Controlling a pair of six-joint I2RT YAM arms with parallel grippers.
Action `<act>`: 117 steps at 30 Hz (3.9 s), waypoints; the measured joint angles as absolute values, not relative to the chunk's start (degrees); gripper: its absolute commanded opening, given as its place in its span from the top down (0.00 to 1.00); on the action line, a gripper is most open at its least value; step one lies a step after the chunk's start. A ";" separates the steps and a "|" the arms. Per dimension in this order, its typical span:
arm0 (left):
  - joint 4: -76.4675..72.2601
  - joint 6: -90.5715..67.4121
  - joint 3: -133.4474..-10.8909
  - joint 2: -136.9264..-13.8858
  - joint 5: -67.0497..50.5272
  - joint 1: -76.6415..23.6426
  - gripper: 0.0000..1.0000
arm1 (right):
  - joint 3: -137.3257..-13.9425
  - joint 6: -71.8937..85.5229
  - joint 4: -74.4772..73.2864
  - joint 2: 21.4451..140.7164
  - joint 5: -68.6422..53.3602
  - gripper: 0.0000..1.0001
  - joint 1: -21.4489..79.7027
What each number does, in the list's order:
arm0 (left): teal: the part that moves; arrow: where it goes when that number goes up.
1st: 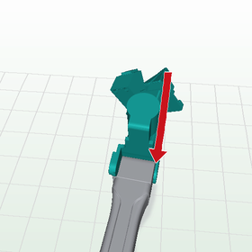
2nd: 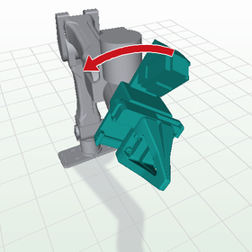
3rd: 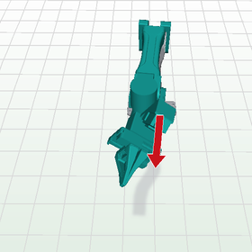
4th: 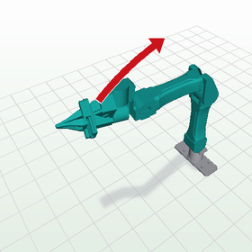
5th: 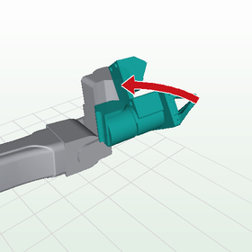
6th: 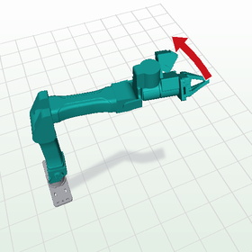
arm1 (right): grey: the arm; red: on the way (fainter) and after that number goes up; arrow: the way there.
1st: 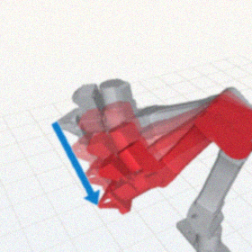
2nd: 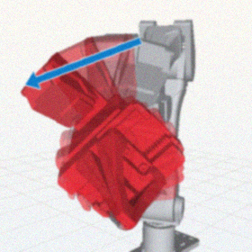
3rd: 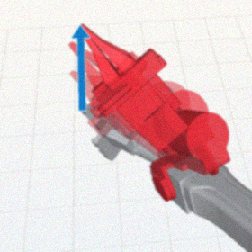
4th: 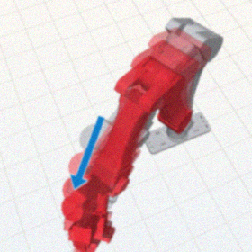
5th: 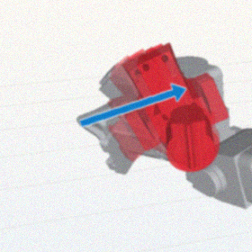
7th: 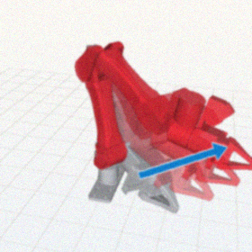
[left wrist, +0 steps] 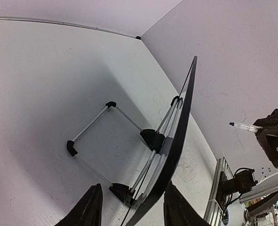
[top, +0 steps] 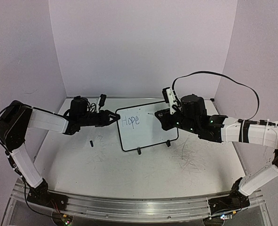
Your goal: Write a sentence on the whiteboard
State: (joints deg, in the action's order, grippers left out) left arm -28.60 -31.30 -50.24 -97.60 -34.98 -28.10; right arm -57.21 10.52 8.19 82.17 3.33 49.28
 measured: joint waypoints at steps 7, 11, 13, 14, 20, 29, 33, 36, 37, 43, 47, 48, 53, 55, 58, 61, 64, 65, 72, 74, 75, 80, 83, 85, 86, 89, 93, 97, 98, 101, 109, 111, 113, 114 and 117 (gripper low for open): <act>-28.58 -30.42 -50.26 -97.60 -35.39 -28.21 0.71 | -57.21 10.52 8.37 82.22 3.13 1.00 49.28; -28.58 -29.74 -50.26 -97.60 -35.64 -28.21 0.77 | -57.21 10.50 9.94 83.34 2.30 1.00 49.28; -28.60 -29.02 -50.26 -97.60 -35.96 -28.23 0.79 | -57.21 10.50 10.74 84.46 1.79 1.00 49.28; -28.58 -28.75 -50.26 -97.60 -36.07 -28.24 0.80 | -57.22 10.51 11.08 85.22 1.60 1.00 49.28; -28.58 -25.92 -50.26 -97.60 -36.50 -28.60 0.87 | -57.29 10.50 12.58 87.82 1.88 1.00 49.28; -29.01 -21.29 -50.26 -97.58 -36.97 -28.99 0.97 | -57.91 10.57 13.54 89.60 6.08 1.00 49.28; -29.50 -19.63 -50.26 -97.56 -37.43 -29.02 0.99 | -58.48 10.57 13.78 90.06 7.49 1.00 49.28; -29.56 -18.73 -50.24 -97.54 -37.47 -29.15 1.00 | -58.76 10.57 14.08 90.19 7.98 1.00 49.28; -29.56 -18.39 -50.24 -97.50 -37.45 -29.19 1.00 | -58.95 10.57 14.14 90.34 8.07 1.00 49.28; -29.46 -17.13 -50.18 -97.21 -37.39 -29.31 1.00 | -59.50 10.57 14.46 91.00 8.30 1.00 49.28; -29.43 -16.46 -50.13 -97.14 -37.41 -29.32 1.00 | -59.64 10.57 14.59 91.66 8.36 1.00 49.28; -29.41 -16.43 -50.11 -97.14 -37.41 -29.32 1.00 | -59.64 10.59 14.57 91.83 8.38 1.00 49.28; -29.37 -16.34 -50.11 -97.14 -37.41 -29.34 1.00 | -59.67 10.78 14.92 91.98 9.07 1.00 49.28; -29.33 -16.32 -50.11 -97.14 -37.41 -29.34 1.00 | -59.68 10.83 15.31 92.08 9.40 1.00 49.28; -29.02 -16.27 -50.11 -97.06 -37.41 -29.34 1.00 | -59.70 10.90 15.51 92.31 9.76 1.00 49.28; -29.02 -16.25 -50.11 -96.97 -37.41 -29.36 1.00 | -59.72 11.00 15.81 92.78 9.82 1.00 49.28; -28.97 -16.23 -50.11 -96.84 -37.39 -29.36 1.00 | -59.77 11.03 15.84 93.14 9.85 1.00 49.28; -28.97 -16.23 -50.11 -96.82 -37.39 -29.43 1.00 | -59.78 11.03 15.87 93.24 9.85 1.00 49.28; -28.91 -16.20 -50.09 -96.71 -37.36 -29.58 1.00 | -59.88 11.07 15.98 93.44 10.33 1.00 49.28; -28.91 -16.18 -49.97 -96.64 -37.34 -29.58 1.00 | -59.90 11.14 16.21 93.45 10.64 1.00 49.28; -28.91 -16.12 -49.83 -96.56 -37.34 -29.58 1.00 | -59.92 11.18 16.31 93.47 10.76 1.00 49.28; -28.53 -15.87 -49.74 -96.38 -37.37 -29.58 1.00 | -60.52 11.25 16.57 93.99 11.11 1.00 49.28; -28.51 -15.86 -49.74 -96.38 -37.36 -29.58 1.00 | -60.76 11.25 16.71 94.31 11.11 1.00 49.28; -28.47 -15.86 -49.74 -96.38 -37.36 -29.58 1.00 | -60.82 11.27 16.73 94.46 11.09 1.00 49.28; -28.47 -15.86 -49.74 -96.38 -37.36 -29.58 1.00 | -60.88 11.29 16.73 94.52 11.09 1.00 49.28; -28.47 -15.86 -49.74 -96.38 -37.37 -29.58 1.00 | -61.20 11.42 16.71 94.64 11.04 1.00 49.28; -28.47 -15.84 -49.74 -96.38 -37.38 -29.58 1.00 | -61.25 11.50 16.73 94.74 10.89 1.00 49.28; -28.47 -15.84 -49.74 -96.38 -37.36 -29.58 1.00 | -61.25 11.67 16.73 94.74 10.81 1.00 49.28; -28.47 -15.82 -49.74 -96.38 -37.36 -29.58 1.00 | -61.25 11.69 16.73 94.74 10.73 1.00 49.28; -28.46 -15.81 -49.74 -96.38 -37.36 -29.58 1.00 | -61.25 11.90 16.71 94.74 10.35 1.00 49.28; -28.47 -15.79 -49.71 -96.38 -37.36 -29.65 1.00 | -61.11 12.34 16.71 94.74 9.26 1.00 49.28; -28.45 -15.79 -49.72 -96.38 -37.36 -29.65 1.00 | -60.93 12.37 16.67 94.74 9.13 1.00 49.28; -28.47 -15.79 -49.71 -96.38 -37.36 -29.65 1.00 | -60.66 12.50 16.68 94.74 9.05 1.00 49.28; -28.46 -15.79 -49.71 -96.38 -37.35 -29.65 1.00 | -60.51 12.56 16.67 94.74 8.98 1.00 49.28; -28.44 -15.79 -49.72 -96.38 -37.32 -29.65 1.00 | -59.87 12.82 16.68 94.74 8.63 1.00 49.28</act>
State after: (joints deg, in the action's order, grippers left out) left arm -28.44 -15.79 -49.72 -96.38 -37.32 -29.65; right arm -59.87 12.82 16.68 94.74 8.63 49.28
